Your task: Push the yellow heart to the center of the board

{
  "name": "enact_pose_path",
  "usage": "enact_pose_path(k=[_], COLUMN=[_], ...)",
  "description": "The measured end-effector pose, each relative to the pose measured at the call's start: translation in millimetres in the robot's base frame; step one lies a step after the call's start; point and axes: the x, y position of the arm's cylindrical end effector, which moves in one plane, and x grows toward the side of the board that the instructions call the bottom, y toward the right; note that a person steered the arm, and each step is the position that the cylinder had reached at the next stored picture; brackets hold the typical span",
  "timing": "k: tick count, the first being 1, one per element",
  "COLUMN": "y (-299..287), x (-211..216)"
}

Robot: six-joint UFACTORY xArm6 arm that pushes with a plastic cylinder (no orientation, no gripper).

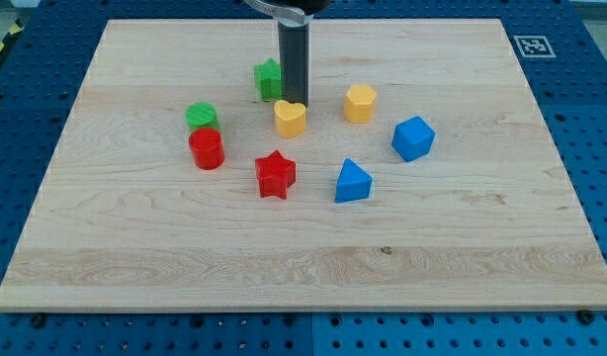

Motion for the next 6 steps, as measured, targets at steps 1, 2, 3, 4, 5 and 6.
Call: enact_pose_path(k=[1,2,3,4,5,6], y=[0,-15,-63,-70,-65,-44], x=[4,3,3,5,18,24])
